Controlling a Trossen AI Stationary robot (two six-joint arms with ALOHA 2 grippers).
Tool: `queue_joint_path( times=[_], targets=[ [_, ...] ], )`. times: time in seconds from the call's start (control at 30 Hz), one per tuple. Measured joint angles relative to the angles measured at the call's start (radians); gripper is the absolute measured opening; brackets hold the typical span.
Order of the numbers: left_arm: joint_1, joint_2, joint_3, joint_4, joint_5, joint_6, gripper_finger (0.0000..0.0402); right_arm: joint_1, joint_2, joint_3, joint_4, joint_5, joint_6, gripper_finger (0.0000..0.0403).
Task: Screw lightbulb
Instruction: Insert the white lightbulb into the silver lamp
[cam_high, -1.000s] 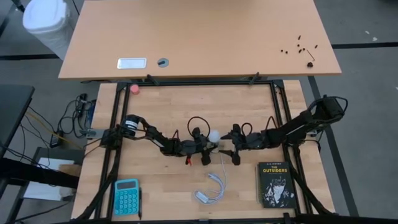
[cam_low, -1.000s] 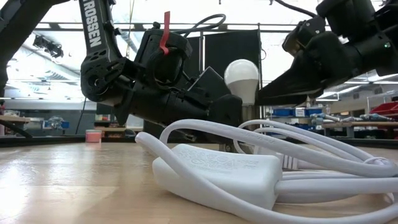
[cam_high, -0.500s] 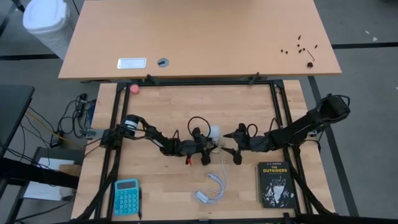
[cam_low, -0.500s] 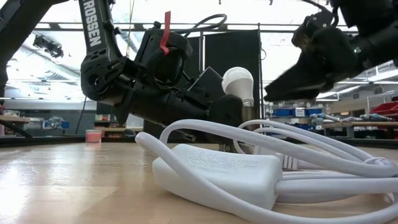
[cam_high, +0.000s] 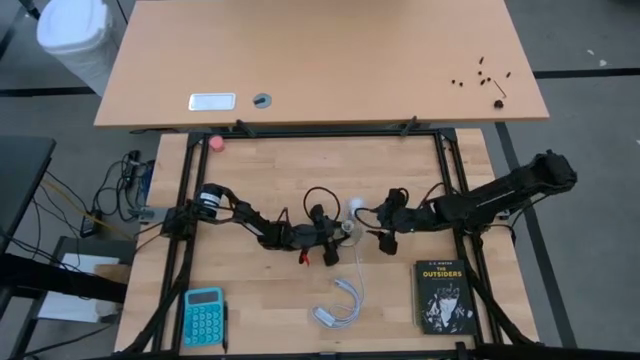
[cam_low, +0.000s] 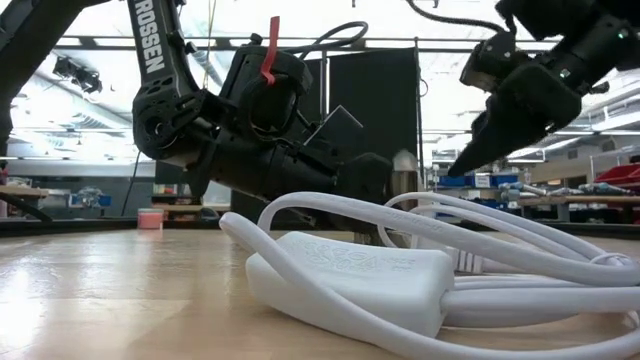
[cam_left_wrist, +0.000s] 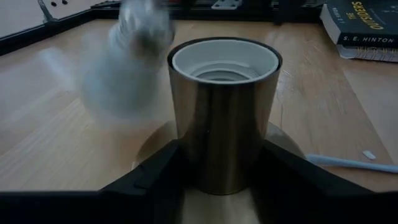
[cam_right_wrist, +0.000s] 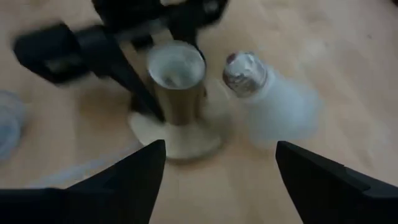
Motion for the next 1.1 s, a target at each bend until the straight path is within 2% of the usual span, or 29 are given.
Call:
queue_joint_path(
  times=[0.17,0.27,0.37,0.5,0.67,0.87,1.0,1.1],
  targets=[
    [-0.001,0.0,0.0,-0.012,0.008,-0.017,0.0209,-0.074,-0.005,-0.001,-0.105,0.015,0.023,0.031],
    [-0.001,0.001,0.0,-0.023,0.005,-0.033,0.0209,-0.117,-0.005,0.016,-0.11,0.103,0.034,0.031],
    [-0.001,0.001,0.0,-0.031,-0.022,-0.072,0.0209,-0.181,-0.012,0.049,-0.122,0.176,0.191,0.031],
    [0.001,0.002,-0.001,-0.03,-0.032,-0.1,0.0216,-0.289,-0.006,0.072,-0.2,0.128,0.379,0.031],
    [0.012,0.003,-0.002,-0.01,-0.039,-0.105,0.0256,-0.361,0.022,0.072,-0.244,0.079,0.444,0.031],
    [0.014,-0.023,-0.004,-0.033,-0.012,-0.095,0.0314,-0.348,0.022,0.072,-0.247,0.043,0.448,0.031],
    [0.001,-0.084,-0.006,-0.156,-0.086,-0.05,0.034,-0.309,0.02,0.072,-0.248,0.077,0.447,0.0309],
    [0.001,-0.14,-0.008,-0.247,-0.095,-0.029,0.035,-0.284,0.02,0.072,-0.249,0.096,0.455,0.0309]
  ],
)
